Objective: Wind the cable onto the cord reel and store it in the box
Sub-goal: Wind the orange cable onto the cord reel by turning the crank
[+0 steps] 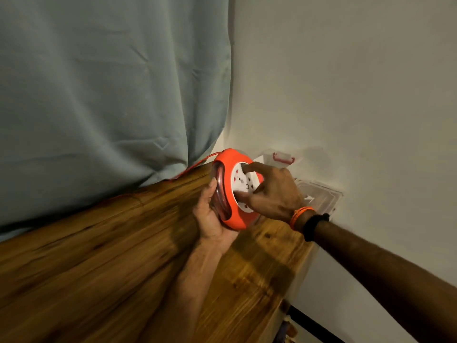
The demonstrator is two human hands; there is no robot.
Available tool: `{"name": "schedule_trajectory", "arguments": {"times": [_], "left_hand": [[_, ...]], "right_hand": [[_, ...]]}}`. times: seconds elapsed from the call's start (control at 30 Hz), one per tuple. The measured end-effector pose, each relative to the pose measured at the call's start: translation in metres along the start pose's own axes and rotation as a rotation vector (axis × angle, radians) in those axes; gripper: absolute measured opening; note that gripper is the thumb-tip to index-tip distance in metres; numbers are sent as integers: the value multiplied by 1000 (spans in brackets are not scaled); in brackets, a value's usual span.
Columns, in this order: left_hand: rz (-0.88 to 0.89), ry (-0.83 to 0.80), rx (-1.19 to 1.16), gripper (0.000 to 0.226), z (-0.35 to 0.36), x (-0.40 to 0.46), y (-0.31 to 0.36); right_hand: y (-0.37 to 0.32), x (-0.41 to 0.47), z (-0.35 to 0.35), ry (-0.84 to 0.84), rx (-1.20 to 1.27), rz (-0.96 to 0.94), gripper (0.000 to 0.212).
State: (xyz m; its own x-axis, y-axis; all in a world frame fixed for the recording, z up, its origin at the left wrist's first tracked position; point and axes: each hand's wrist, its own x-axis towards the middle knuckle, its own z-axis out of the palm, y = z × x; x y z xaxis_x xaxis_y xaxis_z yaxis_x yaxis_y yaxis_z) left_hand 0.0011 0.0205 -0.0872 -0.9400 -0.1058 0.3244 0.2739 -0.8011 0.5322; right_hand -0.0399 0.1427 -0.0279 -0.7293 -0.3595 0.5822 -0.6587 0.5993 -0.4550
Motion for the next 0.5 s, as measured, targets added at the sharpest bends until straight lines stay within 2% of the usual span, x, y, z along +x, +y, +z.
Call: {"name": "schedule_trajectory", "arguments": {"times": [0.03, 0.1, 0.13, 0.2, 0.27, 0.4, 0.5], "left_hand": [[12, 20, 26, 94, 0, 0, 0], [26, 51, 71, 100, 1, -1, 0], [34, 57, 81, 99, 2, -2, -1], [52, 74, 107, 95, 4, -2, -1], [53, 100, 136, 91, 7, -3, 0], [54, 131, 135, 106, 8, -6, 2], [54, 118, 141, 102, 8, -7, 1]], "right_hand": [[-1, 1, 4, -15, 144, 196, 57], [2, 4, 10, -170, 395, 499, 35], [3, 5, 11, -231, 533, 608, 33], [-3, 8, 4, -247, 794, 773, 30], [-9, 11, -4, -282, 887, 825, 25], [-14, 8, -10, -349, 913, 770, 23], [-12, 4, -16, -296, 697, 672, 33]]}}
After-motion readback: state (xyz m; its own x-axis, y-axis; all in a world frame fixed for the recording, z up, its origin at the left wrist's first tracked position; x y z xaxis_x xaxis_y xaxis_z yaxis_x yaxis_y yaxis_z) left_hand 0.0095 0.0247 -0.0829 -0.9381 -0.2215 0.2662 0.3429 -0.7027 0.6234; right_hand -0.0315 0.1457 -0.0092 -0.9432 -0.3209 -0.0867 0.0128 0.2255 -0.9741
